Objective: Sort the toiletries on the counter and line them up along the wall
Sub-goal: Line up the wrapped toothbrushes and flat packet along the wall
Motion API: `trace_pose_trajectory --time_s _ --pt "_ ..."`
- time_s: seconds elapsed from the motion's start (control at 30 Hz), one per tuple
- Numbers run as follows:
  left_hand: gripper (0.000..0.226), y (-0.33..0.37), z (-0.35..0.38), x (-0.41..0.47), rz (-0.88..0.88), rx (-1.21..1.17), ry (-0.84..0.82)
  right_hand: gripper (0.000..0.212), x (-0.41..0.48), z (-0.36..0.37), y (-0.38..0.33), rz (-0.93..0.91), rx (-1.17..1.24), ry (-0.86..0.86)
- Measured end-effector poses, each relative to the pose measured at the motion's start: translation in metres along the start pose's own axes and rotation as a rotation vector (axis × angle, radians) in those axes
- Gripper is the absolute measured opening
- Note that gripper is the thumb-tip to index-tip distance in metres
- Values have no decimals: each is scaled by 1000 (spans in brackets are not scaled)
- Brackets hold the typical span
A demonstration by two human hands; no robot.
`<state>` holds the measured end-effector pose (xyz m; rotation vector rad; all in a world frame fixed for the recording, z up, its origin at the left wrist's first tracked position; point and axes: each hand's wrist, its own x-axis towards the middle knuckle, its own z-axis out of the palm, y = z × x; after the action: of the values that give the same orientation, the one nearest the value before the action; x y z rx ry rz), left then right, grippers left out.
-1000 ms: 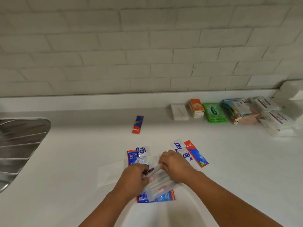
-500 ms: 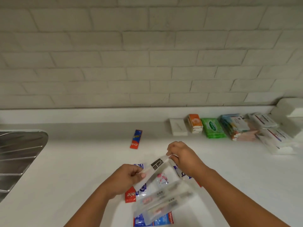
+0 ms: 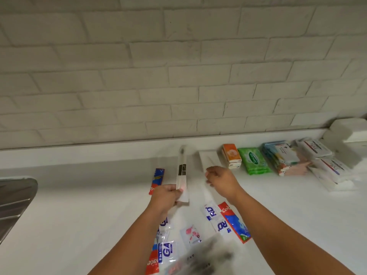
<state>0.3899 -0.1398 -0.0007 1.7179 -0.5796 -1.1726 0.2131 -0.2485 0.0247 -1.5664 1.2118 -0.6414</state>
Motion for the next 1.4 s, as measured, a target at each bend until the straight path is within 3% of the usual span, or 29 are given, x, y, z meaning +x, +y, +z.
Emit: trace_pose_trajectory --time_s 0.13,0.2,0.3,0.43,0.57,0.83,1.1,1.4 --pt "14 4 34 29 -149 -158 -11 12 2 31 9 245 46 -170" --pt "5 1 44 39 -157 -117 18 18 6 40 15 290 32 -158" --pt "11 -3 53 50 -172 -72 64 17 15 45 23 313 -47 -97" --pt "25 -2 57 61 -145 146 98 31 30 47 35 316 -236 -82" --pt "43 1 60 66 -109 416 156 16 28 44 22 335 -207 -70" --pt "35 -1 61 69 -116 498 167 14 40 46 25 316 -258 -54" --pt "40 -3 61 72 -90 587 179 7 46 53 36 288 -345 -34" --pt "57 -2 52 65 9 764 123 25 32 41 45 132 -378 118"
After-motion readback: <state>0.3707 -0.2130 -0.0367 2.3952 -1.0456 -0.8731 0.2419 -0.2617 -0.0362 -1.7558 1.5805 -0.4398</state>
